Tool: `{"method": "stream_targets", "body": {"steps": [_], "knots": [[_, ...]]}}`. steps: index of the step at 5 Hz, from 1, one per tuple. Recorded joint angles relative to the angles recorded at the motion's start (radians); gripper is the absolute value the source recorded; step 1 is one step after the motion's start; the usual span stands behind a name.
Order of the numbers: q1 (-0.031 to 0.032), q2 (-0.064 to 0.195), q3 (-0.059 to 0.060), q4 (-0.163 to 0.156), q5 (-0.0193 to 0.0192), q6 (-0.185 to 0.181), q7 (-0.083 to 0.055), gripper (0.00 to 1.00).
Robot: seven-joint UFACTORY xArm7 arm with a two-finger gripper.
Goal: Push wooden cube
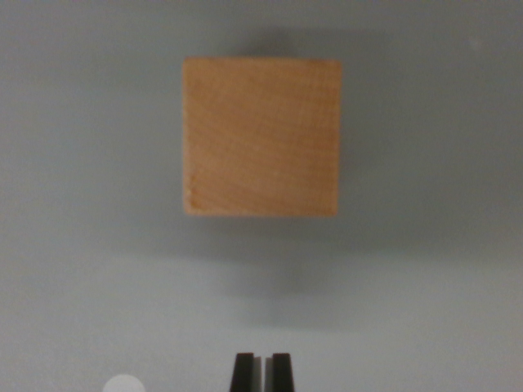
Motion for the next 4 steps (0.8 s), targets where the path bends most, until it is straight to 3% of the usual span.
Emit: {"method": "stream_targets", "body": {"steps": [1, 4], "knots": [[0.0, 0.0, 0.0, 0.0, 0.0, 0.0, 0.0, 0.0], [0.0054, 0.004, 0.006, -0.04, -0.005, -0.043, 0.017, 0.0]]}}
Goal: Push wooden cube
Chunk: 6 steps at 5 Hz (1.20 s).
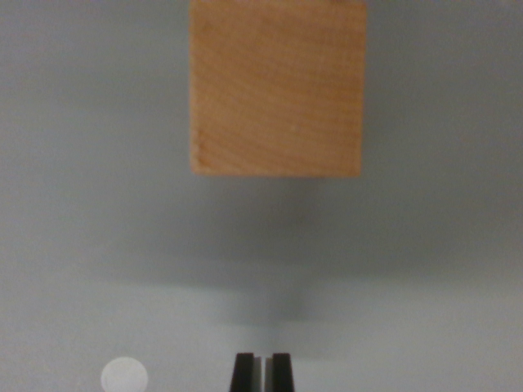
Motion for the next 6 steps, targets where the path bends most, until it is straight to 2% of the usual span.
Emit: {"method": "stream_targets", "body": {"steps": [6], "knots": [[0.0033, 0.002, 0.004, -0.025, -0.0031, -0.027, 0.011, 0.0]]}}
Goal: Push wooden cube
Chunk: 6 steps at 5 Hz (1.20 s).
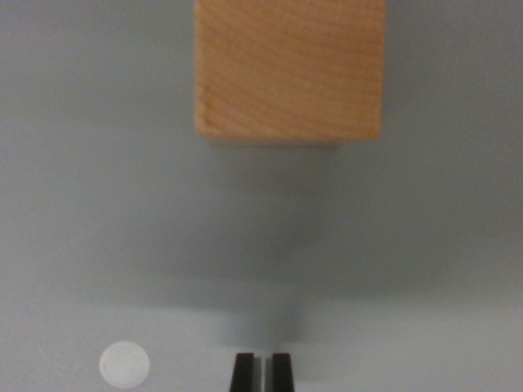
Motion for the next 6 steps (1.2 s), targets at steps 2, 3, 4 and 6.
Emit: {"method": "stream_targets", "body": {"steps": [2, 3, 4, 6], "knots": [[0.0, 0.0, 0.0, 0.0, 0.0, 0.0, 0.0, 0.0], [0.0, 0.0, 0.0, 0.0, 0.0, 0.0, 0.0, 0.0], [0.0, 0.0, 0.0, 0.0, 0.0, 0.0, 0.0, 0.0], [0.0, 0.0, 0.0, 0.0, 0.0, 0.0, 0.0, 1.0]]}}
